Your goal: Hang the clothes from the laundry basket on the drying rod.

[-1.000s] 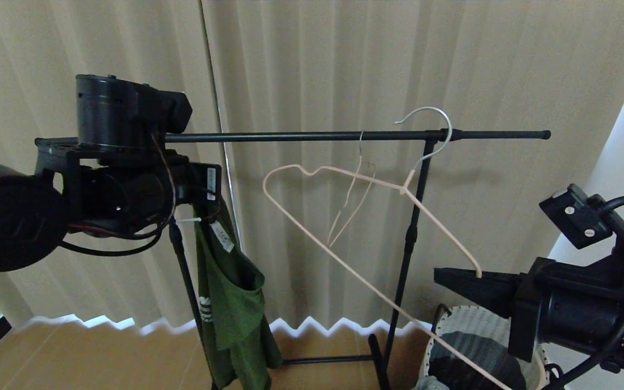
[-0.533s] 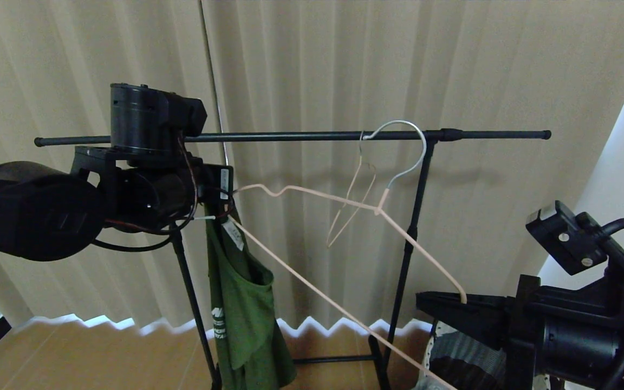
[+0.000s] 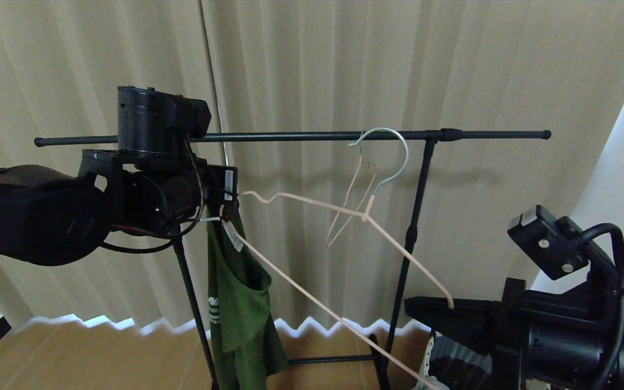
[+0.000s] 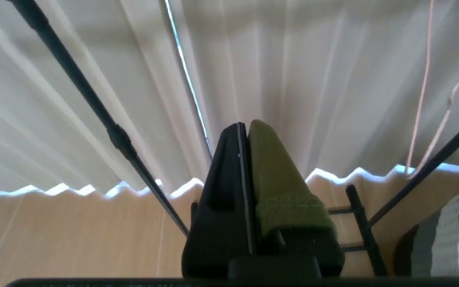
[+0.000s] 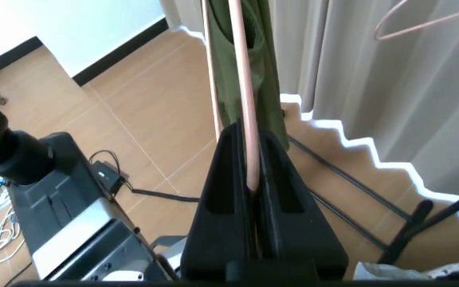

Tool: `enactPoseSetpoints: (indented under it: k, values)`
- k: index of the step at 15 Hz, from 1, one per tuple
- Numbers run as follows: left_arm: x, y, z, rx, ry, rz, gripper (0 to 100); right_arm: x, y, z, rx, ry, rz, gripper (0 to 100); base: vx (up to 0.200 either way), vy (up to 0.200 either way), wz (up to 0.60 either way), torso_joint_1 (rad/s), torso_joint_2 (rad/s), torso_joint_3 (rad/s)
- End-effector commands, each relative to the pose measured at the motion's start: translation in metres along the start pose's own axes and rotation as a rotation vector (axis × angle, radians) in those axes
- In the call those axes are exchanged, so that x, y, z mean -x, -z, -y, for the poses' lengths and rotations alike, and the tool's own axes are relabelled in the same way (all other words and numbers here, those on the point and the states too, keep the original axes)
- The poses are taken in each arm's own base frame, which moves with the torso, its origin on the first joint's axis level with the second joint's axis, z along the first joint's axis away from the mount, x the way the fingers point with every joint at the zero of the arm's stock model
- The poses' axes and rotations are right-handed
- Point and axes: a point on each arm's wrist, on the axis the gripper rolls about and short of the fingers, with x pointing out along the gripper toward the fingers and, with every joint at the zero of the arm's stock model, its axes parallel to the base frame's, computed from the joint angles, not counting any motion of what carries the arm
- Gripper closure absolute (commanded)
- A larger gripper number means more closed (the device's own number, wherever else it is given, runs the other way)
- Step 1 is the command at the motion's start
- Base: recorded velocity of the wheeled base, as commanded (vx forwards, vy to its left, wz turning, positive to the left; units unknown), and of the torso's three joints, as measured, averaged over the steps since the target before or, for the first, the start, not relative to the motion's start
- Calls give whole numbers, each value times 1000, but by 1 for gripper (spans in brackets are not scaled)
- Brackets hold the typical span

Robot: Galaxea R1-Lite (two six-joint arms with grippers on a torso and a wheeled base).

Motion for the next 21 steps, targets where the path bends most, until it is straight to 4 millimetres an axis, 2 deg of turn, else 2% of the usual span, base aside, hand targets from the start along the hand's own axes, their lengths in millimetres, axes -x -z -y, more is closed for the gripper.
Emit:
enactPoseSetpoints:
  k: [1, 2, 3, 4, 7, 15, 17, 21]
  values:
    - [4, -1, 4, -3, 7, 6, 100, -24, 2, 4, -7, 13, -25, 100, 0, 0, 0, 0, 0, 0]
    - [4, -1, 5, -3, 1, 6, 100, -33, 0, 5, -7, 14, -3, 100, 0, 0, 0, 0, 0, 0]
    - [4, -1, 5, -3, 1, 8, 100, -33, 0, 5, -7, 14, -1, 100, 0, 0, 0, 0, 0, 0]
    - [4, -1, 4, -5, -27, 7, 100, -45, 0, 8, -8, 20, 15, 100, 0, 0, 0, 0, 0, 0]
    - [5, -1, 5, -7, -65, 9, 100, -57, -3, 9, -25, 30, 4, 100, 0, 0, 0, 0, 0, 0]
    - [23, 3, -4, -4, -67, 10, 100, -106, -12, 14, -81, 138, 5, 100, 0, 0, 0, 0, 0, 0]
    - [30, 0, 0, 17, -44, 24, 100, -113, -13, 15, -83, 142, 8, 100, 0, 0, 0, 0, 0, 0]
    - [46, -1, 24, 38, 44, 42, 100, -131, -22, 14, -91, 137, 31, 100, 0, 0, 0, 0, 0, 0]
